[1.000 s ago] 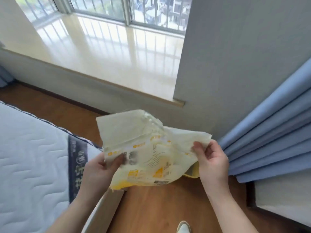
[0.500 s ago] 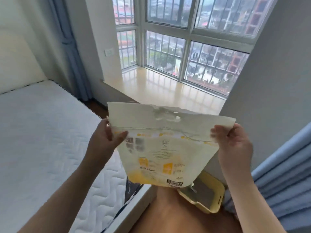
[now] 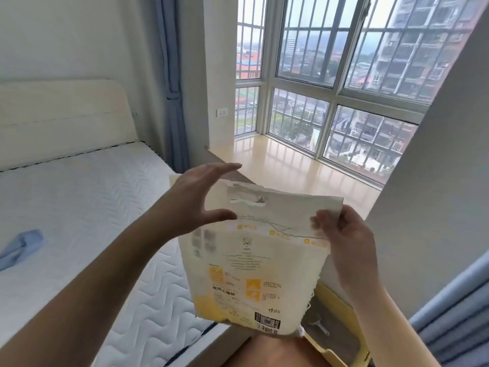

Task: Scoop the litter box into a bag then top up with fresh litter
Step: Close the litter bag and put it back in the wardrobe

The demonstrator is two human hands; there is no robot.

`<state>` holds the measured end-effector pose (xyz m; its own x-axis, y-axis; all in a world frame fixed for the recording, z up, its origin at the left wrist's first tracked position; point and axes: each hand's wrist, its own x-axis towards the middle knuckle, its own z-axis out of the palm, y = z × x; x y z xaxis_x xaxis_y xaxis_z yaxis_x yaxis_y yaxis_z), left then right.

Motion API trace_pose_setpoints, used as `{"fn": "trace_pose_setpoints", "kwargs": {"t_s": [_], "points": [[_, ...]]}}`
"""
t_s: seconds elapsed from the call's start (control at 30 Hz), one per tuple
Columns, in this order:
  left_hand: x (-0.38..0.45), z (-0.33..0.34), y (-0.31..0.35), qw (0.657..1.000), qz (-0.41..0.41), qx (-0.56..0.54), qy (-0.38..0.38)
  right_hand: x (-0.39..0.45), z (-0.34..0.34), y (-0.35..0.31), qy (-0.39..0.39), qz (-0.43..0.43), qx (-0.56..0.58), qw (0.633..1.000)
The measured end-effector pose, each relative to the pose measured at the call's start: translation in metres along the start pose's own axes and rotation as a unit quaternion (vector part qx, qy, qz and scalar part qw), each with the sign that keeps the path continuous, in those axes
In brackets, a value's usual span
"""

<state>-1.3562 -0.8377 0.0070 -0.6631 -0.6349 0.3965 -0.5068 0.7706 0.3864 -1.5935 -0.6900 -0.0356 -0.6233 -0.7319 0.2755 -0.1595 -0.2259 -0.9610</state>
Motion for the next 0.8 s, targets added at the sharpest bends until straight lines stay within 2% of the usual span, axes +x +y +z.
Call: {"fn": "trace_pose_setpoints", "kwargs": {"t_s": [0.1, 0.2, 0.37, 0.47, 0.53, 0.6, 0.7, 0.73, 0.8], "points": [[-0.014, -0.009, 0.009, 0.999, -0.016, 0.036, -0.025, -0.01, -0.014, -0.005, -0.032, 0.011, 0.019, 0.999], [-0.029, -0.016, 0.025, 0.995, -0.056, 0.006, -0.079, -0.019, -0.032, -0.002, -0.051, -0.006, 0.009, 0.999], [-0.067, -0.008, 0.051, 0.998, -0.041, -0.034, -0.027, -0.026, -0.05, 0.009, -0.088, -0.001, -0.013, 0.996], [-0.09, -0.01, 0.058, 0.999, -0.043, -0.031, 0.009, -0.031, -0.054, 0.016, -0.155, -0.054, -0.108, 0.981], [-0.105, -0.016, 0.061, 0.998, -0.05, -0.003, 0.023, -0.037, -0.049, 0.013, -0.193, -0.131, -0.183, 0.955], [-0.123, -0.023, 0.063, 0.997, -0.056, 0.033, 0.032, -0.041, -0.036, 0.005, -0.216, -0.235, -0.259, 0.911], [-0.155, -0.036, 0.059, 0.994, -0.073, 0.071, 0.05, -0.047, 0.001, -0.007, -0.27, -0.385, -0.386, 0.793], [-0.166, -0.042, 0.055, 0.992, -0.086, 0.079, 0.055, -0.053, 0.017, -0.009, -0.298, -0.406, -0.407, 0.762], [-0.192, -0.055, 0.047, 0.987, -0.114, 0.089, 0.065, -0.07, 0.051, -0.01, -0.347, -0.407, -0.41, 0.739]]}}
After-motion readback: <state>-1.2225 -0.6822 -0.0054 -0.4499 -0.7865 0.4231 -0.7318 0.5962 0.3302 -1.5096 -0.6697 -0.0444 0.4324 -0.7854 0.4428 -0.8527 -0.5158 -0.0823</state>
